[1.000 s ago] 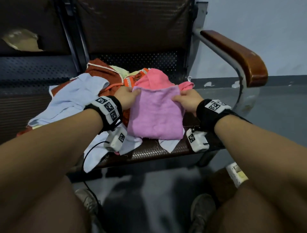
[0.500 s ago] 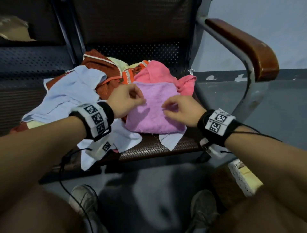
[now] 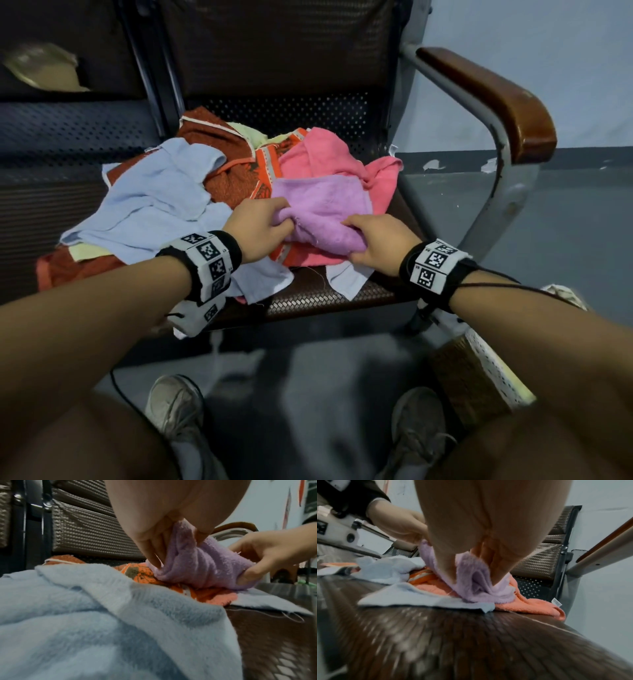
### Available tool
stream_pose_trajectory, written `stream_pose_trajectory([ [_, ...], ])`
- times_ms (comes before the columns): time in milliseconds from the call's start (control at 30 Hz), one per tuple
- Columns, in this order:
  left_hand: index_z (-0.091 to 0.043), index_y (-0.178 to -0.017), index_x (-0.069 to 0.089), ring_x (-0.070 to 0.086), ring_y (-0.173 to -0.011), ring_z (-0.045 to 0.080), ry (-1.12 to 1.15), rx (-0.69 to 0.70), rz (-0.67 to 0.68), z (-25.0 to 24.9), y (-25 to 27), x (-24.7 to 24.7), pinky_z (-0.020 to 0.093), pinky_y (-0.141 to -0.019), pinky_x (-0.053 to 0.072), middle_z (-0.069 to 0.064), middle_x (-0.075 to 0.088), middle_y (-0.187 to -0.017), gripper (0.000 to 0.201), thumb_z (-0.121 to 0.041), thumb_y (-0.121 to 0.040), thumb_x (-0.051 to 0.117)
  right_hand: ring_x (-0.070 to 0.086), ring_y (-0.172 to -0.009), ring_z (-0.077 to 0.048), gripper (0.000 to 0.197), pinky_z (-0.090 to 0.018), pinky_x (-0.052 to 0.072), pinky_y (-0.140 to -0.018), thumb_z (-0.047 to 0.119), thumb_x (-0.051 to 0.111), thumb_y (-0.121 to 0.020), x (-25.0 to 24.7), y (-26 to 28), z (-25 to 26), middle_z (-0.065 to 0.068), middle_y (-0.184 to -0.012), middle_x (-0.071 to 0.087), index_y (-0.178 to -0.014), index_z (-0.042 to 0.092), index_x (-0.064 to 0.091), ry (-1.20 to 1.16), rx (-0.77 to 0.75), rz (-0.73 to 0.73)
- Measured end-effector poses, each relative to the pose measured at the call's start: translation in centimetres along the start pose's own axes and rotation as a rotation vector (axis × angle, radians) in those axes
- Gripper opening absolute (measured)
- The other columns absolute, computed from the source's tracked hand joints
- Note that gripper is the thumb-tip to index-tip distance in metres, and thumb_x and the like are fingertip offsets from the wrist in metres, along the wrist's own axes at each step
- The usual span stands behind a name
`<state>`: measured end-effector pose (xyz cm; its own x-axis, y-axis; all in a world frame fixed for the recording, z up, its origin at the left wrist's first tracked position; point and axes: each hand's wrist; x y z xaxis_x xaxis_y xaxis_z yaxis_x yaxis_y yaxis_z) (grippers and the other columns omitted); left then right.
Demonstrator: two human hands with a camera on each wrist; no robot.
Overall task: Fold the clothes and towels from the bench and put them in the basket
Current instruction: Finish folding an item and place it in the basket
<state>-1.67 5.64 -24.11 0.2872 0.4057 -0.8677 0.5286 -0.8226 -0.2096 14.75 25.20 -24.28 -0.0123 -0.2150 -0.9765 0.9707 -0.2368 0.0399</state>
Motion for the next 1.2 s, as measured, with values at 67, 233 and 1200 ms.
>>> stream_pose_trajectory([
  [67,-0.009,-0.081,0.061,0.058,-0.073,0.034,0.07,-0.033,-0.013,0.1,0.2,-0.2,0.036,-0.065,0.04,0.011,0.064,-0.073,0.03,-0.037,-0.086,0.048,0.065,-0.083,-0.034,0.015,-0.038,0.05,-0.072,0.025,0.067,-0.083,-0.6,0.0,0.2,-0.01,-0.086,0.07,-0.094,0.016,0.065,-0.064,0.042,-0.082],
  [233,-0.024,-0.101,0.057,0.059,-0.072,0.014,0.13,-0.121,0.138,0.8,0.7,-0.3,0.032,-0.065,0.046,-0.005,0.063,-0.079,0.05,-0.063,-0.075,0.074,0.045,-0.057,-0.009,0.034,-0.026,0.031,-0.055,0.019,0.056,-0.091,-1.8,-0.3,-1.0,0.009,-0.06,0.048,-0.059,0.025,0.046,-0.414,0.171,-0.148],
  [1200,-0.019,-0.107,0.061,0.058,-0.089,0.028,-0.059,0.054,-0.063,-1.2,-2.3,0.0,0.037,-0.074,0.047,0.006,0.067,-0.095,0.034,-0.032,-0.076,0.067,0.064,-0.104,-0.021,0.066,-0.039,0.052,-0.09,0.05,0.071,-0.079,-2.0,-2.7,3.1,-0.004,-0.121,0.066,-0.131,0.015,0.052,-0.237,-0.052,-0.018],
])
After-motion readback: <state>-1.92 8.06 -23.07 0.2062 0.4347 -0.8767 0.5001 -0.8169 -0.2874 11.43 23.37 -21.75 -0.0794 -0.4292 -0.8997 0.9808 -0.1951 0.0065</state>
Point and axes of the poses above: each hand's wrist, its own y-axis away from the middle knuckle, its own x-axis out of the palm, z = x × y
